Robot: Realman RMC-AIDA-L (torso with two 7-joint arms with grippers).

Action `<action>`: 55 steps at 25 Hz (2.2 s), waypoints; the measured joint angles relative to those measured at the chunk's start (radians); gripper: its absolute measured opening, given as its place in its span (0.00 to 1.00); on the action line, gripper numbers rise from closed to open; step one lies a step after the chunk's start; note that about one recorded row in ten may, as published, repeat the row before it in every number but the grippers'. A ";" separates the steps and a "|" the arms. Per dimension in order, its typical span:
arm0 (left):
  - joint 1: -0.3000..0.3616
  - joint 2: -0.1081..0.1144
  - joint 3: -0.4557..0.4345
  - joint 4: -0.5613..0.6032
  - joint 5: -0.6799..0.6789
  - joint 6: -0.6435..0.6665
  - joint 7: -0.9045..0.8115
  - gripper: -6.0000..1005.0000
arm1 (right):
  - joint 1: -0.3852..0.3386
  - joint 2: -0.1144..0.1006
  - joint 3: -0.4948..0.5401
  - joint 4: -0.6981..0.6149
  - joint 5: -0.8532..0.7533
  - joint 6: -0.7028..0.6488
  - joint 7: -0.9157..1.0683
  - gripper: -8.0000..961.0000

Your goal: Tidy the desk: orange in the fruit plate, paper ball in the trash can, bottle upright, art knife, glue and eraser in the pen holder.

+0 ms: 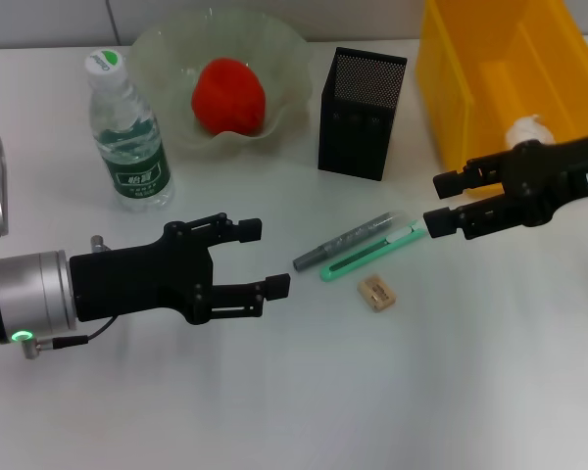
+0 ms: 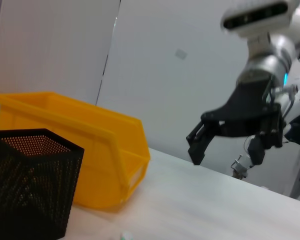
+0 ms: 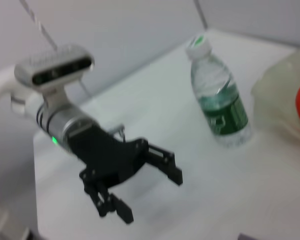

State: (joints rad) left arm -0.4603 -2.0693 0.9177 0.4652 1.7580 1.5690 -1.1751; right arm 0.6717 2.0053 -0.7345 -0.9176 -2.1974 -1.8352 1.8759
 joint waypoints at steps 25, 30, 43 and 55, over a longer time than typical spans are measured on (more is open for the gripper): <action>0.011 -0.002 -0.004 -0.011 -0.056 -0.029 0.020 0.86 | 0.238 0.070 -0.492 -0.115 -0.419 0.200 0.008 0.79; 0.011 0.000 -0.004 -0.023 -0.056 -0.045 0.018 0.86 | 0.236 0.072 -0.551 -0.099 -0.427 0.269 -0.020 0.79; 0.012 0.000 -0.003 -0.034 -0.055 -0.051 0.008 0.86 | 0.232 0.073 -0.668 -0.016 -0.438 0.402 -0.095 0.79; 0.014 -0.002 -0.003 -0.036 -0.061 -0.063 0.006 0.86 | 0.229 0.075 -0.730 0.038 -0.442 0.497 -0.122 0.52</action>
State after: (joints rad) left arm -0.4463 -2.0709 0.9142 0.4295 1.6971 1.5062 -1.1689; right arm 0.9011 2.0802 -1.4650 -0.8795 -2.6394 -1.3385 1.7538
